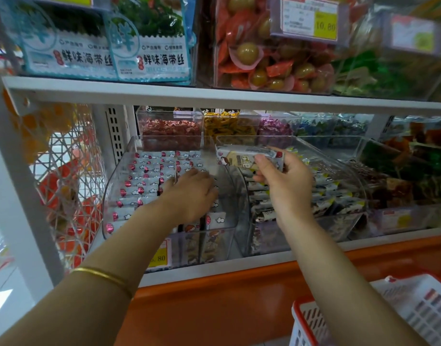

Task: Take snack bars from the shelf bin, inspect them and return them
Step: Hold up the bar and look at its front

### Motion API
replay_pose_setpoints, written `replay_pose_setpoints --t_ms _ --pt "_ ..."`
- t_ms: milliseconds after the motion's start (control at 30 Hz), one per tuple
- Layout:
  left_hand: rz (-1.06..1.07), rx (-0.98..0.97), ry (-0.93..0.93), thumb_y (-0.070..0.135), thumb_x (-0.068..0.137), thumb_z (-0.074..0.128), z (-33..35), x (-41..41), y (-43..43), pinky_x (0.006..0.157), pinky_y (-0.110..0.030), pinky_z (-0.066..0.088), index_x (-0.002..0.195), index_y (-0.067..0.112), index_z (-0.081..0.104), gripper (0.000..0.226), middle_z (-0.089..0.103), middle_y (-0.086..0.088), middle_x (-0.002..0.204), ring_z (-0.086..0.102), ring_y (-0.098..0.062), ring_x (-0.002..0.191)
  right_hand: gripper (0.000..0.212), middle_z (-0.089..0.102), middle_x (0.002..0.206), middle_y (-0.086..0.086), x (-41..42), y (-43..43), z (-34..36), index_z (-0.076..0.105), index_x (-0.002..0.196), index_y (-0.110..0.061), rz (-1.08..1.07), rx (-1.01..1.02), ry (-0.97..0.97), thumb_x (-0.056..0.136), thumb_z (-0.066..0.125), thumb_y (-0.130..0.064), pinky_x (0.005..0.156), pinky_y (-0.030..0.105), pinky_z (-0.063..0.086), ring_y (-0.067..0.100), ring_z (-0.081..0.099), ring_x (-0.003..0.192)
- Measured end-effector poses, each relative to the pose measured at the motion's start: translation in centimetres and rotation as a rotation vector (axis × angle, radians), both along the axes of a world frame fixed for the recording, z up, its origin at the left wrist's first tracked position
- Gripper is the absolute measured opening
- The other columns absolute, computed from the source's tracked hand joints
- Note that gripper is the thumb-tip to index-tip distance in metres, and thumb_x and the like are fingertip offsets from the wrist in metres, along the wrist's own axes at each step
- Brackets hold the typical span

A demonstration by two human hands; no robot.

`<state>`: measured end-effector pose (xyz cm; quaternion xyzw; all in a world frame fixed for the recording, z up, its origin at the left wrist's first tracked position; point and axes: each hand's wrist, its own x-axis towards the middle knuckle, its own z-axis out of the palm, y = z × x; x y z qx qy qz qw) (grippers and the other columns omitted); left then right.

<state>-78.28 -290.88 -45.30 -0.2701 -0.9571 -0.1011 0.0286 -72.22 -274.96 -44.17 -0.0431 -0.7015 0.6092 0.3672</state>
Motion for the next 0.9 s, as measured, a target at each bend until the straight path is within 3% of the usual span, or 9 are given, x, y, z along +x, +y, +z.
replay_pose_setpoints --t_ms 100,167,233,367,433,567,633,800,900 --pt "-0.051 -0.286 0.01 0.039 0.101 0.017 -0.6 -1.0 0.2 0.107 -0.066 0.009 0.144 0.022 0.028 0.047 0.008 -0.001 0.158 -0.001 -0.024 0.145 0.029 0.067 0.087 0.006 -0.2 0.0 -0.1 0.062 0.111 -0.001 0.014 -0.023 -0.008 0.087 0.064 -0.017 0.058 0.016 0.052 0.0 0.065 0.062" --pt "-0.046 -0.284 0.006 0.04 0.101 0.014 -0.9 -1.1 0.1 0.108 -0.065 0.004 0.148 0.022 0.021 0.05 0.002 0.0 0.159 -0.005 -0.023 0.145 0.028 0.067 0.086 0.005 -0.2 -0.1 -0.1 0.062 0.112 -0.002 0.022 -0.018 -0.02 0.087 0.064 -0.017 0.057 0.018 0.054 0.0 0.065 0.062" --pt "-0.027 -0.201 0.015 0.041 0.1 0.014 -0.9 -0.8 -0.1 0.109 -0.061 0.003 0.147 0.021 0.023 0.052 0.008 0.003 0.158 -0.001 -0.02 0.145 0.029 0.066 0.083 0.002 -0.2 -0.2 -0.1 0.062 0.113 -0.004 0.023 0.014 -0.034 0.088 0.064 -0.018 0.061 0.023 0.057 0.0 0.065 0.062" --pt "-0.032 -0.106 0.065 0.041 0.1 0.016 -0.6 0.4 -0.6 0.111 -0.056 0.007 0.134 0.022 0.048 0.05 0.032 0.003 0.148 0.019 -0.018 0.14 0.026 0.066 0.092 0.01 -0.1 -0.3 0.3 0.062 0.108 -0.008 -0.001 0.141 -0.016 0.085 0.067 -0.018 0.064 0.023 0.056 0.014 0.066 0.075" --pt "-0.03 -0.056 0.071 0.041 0.099 0.018 -0.6 1.1 -1.2 0.113 -0.053 0.008 0.124 0.023 0.056 0.048 0.041 0.004 0.14 0.026 -0.016 0.134 0.023 0.065 0.09 0.005 -0.3 -0.5 0.9 0.062 0.105 -0.011 -0.015 0.279 -0.015 0.084 0.068 -0.019 0.073 0.037 0.056 0.019 0.064 0.082" --pt "-0.027 0.04 0.073 0.04 0.099 0.024 -0.7 2.4 -2.3 0.113 -0.049 0.013 0.119 0.023 0.058 0.043 0.046 0.007 0.131 0.031 -0.014 0.128 0.028 0.064 0.099 0.0 -1.6 -1.2 2.3 0.062 0.109 -0.012 0.004 0.609 -0.031 0.083 0.069 -0.021 0.073 0.02 0.044 0.013 0.059 0.091" --pt "-0.03 0.068 0.079 0.04 0.099 0.026 -0.5 2.6 -2.5 0.112 -0.046 0.016 0.117 0.022 0.059 0.042 0.048 0.007 0.127 0.034 -0.015 0.124 0.033 0.065 0.107 0.003 -2.7 -1.8 3.0 0.061 0.113 -0.01 0.029 0.769 -0.074 0.082 0.069 -0.021 0.074 0.02 0.038 0.014 0.057 0.094" --pt "-0.047 0.126 0.109 0.039 0.096 0.03 -0.3 2.9 -3.1 0.107 -0.042 0.024 0.107 0.02 0.063 0.04 0.051 0.006 0.115 0.039 -0.014 0.114 0.039 0.065 0.11 0.005 -4.6 -3.9 3.7 0.061 0.114 -0.014 0.102 1.187 -0.244 0.081 0.071 -0.033 0.082 0.035 0.046 0.025 0.058 0.101" --pt "-0.071 0.179 0.108 0.038 0.095 0.035 -0.3 3.1 -3.6 0.104 -0.043 0.03 0.107 0.021 0.064 0.036 0.053 0.006 0.118 0.04 -0.015 0.113 0.04 0.061 0.12 0.004 -5.3 -4.9 3.7 0.058 0.118 -0.02 0.108 1.427 -0.371 0.084 0.066 -0.039 0.092 0.039 0.038 0.027 0.052 0.113"
